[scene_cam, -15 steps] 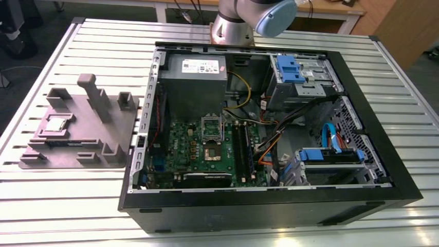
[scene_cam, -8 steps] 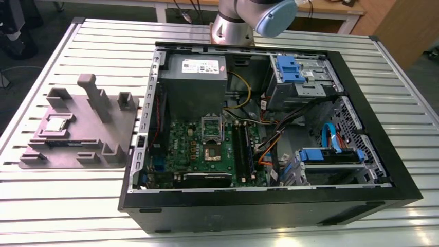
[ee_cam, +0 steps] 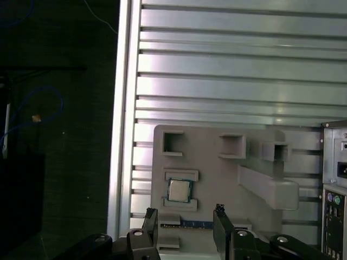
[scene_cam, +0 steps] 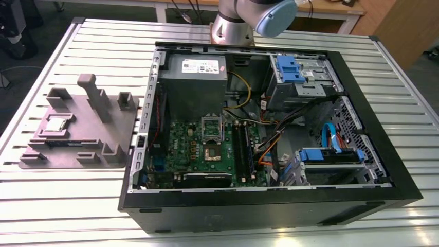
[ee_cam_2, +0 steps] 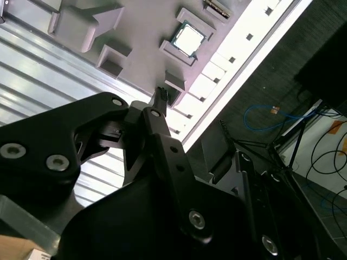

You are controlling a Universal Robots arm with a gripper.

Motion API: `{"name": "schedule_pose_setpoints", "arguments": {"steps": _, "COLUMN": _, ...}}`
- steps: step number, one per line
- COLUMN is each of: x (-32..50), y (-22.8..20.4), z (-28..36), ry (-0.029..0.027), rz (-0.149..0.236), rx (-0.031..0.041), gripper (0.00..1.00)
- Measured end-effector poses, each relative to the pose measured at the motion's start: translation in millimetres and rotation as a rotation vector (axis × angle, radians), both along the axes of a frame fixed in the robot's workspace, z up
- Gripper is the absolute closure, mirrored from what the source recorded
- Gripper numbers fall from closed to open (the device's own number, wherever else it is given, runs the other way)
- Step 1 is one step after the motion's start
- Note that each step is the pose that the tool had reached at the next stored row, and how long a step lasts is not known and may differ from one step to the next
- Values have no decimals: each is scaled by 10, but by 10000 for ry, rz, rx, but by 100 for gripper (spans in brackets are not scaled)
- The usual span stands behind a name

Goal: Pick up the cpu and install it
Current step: 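Pick up the cpu and move it towards the insertion slot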

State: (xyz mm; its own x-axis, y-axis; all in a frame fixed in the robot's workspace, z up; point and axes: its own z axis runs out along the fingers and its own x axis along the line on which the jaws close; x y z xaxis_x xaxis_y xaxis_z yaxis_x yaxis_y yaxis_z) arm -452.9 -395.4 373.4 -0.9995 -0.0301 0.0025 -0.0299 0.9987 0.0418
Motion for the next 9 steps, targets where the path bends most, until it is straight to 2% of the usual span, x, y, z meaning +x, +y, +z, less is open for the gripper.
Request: {"name": "schedule_pose_setpoints", "arguments": {"steps": 9, "x": 0, "y": 0, "z": -32, "ry": 4, "rz": 0, "rx": 0, "gripper": 47}}
